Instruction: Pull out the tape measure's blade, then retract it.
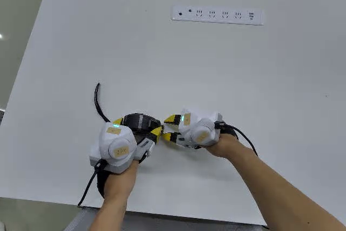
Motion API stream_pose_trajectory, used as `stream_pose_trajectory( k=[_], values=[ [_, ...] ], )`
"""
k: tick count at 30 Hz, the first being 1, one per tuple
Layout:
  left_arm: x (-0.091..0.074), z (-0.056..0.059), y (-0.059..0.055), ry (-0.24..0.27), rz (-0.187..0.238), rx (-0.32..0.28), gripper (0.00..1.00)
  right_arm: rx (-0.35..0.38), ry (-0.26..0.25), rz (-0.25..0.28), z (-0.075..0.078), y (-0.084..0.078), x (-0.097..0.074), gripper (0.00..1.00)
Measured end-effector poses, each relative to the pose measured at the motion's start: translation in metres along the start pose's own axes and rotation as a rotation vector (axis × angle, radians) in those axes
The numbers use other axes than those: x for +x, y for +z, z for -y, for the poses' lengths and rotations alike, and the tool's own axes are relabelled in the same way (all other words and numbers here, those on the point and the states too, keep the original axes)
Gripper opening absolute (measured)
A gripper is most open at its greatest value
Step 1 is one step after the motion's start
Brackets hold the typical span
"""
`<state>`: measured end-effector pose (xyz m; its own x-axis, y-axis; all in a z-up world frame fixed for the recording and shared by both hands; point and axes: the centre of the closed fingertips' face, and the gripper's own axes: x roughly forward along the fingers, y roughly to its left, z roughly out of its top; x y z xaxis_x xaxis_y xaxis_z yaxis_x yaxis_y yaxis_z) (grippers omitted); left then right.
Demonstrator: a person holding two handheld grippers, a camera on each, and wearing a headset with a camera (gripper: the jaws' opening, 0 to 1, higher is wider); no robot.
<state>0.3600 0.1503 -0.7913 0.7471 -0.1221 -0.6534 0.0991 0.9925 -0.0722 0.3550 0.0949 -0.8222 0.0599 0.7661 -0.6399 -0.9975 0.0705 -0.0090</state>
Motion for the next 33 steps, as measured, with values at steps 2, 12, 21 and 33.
stream_pose_trajectory(
  k=[2, 12, 21, 33],
  values=[
    [-0.001, 0.000, 0.000, -0.003, 0.000, 0.010, 0.62, 0.002, -0.003, 0.000, 0.000, 0.000, -0.002, 0.20],
    [-0.007, 0.002, -0.002, -0.039, -0.003, 0.066, 0.65, 0.023, -0.025, -0.002, 0.001, -0.004, -0.012, 0.25],
    [-0.013, 0.001, -0.009, -0.080, -0.013, 0.104, 0.65, 0.053, -0.050, 0.003, 0.001, -0.010, -0.024, 0.28],
    [-0.021, -0.002, -0.024, -0.144, -0.038, 0.176, 0.65, 0.091, -0.110, 0.016, 0.003, -0.020, -0.053, 0.32]
  ],
)
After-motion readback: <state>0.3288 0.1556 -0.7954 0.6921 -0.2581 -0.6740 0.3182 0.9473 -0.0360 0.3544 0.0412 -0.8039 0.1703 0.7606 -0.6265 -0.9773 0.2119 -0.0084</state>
